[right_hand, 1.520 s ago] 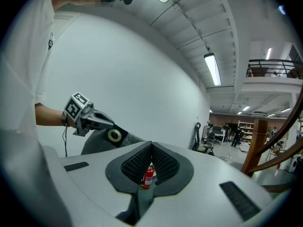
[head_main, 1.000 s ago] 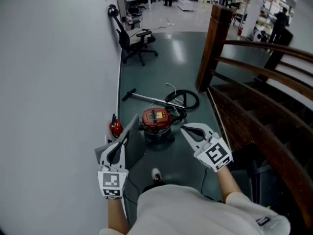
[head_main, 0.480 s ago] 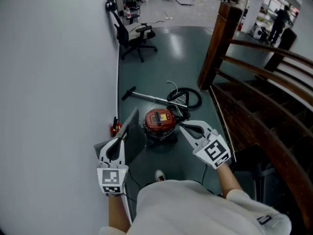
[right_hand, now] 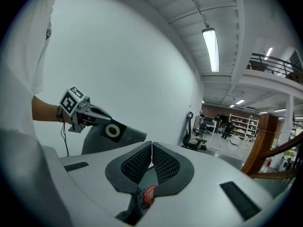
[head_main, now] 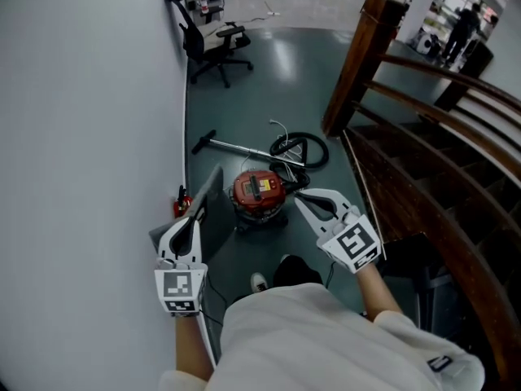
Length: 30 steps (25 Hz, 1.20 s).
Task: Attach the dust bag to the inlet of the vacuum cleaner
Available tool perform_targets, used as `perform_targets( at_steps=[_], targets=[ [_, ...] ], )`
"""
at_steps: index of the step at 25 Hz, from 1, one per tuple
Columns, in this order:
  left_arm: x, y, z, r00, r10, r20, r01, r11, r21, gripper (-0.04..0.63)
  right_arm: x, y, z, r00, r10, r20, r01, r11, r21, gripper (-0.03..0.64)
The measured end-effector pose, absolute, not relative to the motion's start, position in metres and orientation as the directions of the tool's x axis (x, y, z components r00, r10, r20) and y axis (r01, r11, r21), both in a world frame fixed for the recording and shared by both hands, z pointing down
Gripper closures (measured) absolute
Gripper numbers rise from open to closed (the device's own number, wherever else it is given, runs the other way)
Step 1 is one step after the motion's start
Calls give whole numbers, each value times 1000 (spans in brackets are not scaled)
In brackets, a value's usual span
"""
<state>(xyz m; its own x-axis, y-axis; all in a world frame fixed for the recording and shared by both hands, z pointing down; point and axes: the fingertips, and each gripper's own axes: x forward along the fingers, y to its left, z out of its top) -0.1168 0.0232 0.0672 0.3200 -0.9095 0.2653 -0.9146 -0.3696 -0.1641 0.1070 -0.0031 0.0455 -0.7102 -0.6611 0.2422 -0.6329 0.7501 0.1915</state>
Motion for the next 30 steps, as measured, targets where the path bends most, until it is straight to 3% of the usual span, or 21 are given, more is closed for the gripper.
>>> perform_targets(
  at_steps=[6,21,30],
  targets=[
    [-120,2,81,284,-917,281,-932,-333,-144,579,105,-29,75,-716,-609,341,-577,791,203,589],
    [-144,-62,129,155,-933,323,-979,-189,-77,580,96,-110,121,-726,-523,447,-500,847,180,588],
    [-164,-106,195,65,-912,405,-993,-98,-61,579,71,-160,193,-761,-380,526,-388,916,101,588]
  ],
)
